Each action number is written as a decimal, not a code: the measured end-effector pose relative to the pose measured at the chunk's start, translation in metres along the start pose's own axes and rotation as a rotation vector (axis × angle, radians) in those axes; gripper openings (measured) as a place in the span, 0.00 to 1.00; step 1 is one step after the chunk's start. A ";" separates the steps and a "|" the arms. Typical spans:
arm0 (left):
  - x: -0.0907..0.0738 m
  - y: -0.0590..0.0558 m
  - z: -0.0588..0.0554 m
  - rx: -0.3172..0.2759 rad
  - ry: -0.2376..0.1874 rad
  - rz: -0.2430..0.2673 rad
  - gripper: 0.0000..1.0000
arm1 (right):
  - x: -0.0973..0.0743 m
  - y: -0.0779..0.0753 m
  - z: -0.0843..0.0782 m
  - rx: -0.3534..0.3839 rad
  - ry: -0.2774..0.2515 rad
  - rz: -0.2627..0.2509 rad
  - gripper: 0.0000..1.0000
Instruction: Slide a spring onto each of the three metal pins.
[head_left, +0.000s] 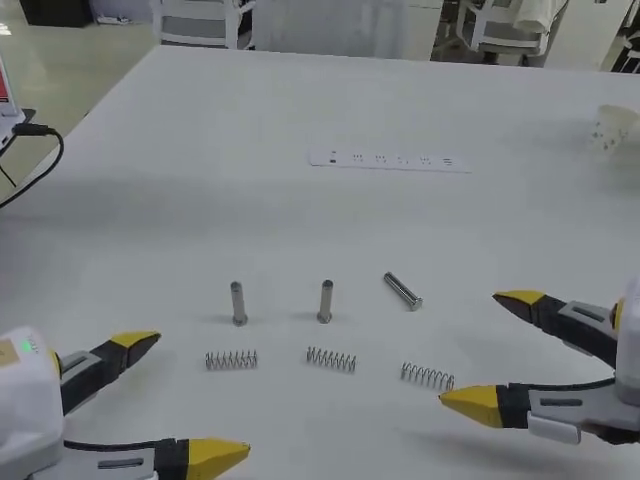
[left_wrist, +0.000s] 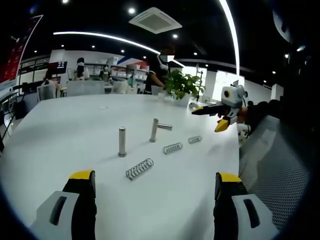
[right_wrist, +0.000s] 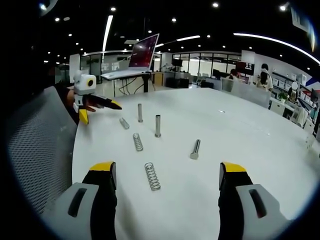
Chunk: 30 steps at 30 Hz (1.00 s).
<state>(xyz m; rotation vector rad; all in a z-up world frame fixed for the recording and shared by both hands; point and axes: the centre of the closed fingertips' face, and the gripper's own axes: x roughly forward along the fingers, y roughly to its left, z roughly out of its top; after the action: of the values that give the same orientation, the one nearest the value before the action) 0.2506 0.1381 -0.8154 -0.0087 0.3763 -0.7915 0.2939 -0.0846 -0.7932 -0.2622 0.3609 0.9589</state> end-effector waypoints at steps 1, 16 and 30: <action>0.000 0.000 0.000 0.000 0.000 -0.001 0.97 | 0.000 0.000 0.000 0.000 0.001 0.000 0.85; -0.003 -0.001 0.002 0.001 -0.009 0.009 0.97 | 0.000 -0.002 0.000 -0.001 -0.001 -0.002 0.84; -0.001 -0.001 0.001 -0.002 -0.005 0.012 0.96 | -0.001 -0.006 -0.001 0.005 -0.001 -0.011 0.83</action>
<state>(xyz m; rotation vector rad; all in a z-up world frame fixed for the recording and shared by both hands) 0.2496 0.1379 -0.8136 -0.0107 0.3720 -0.7790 0.2983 -0.0887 -0.7934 -0.2586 0.3602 0.9469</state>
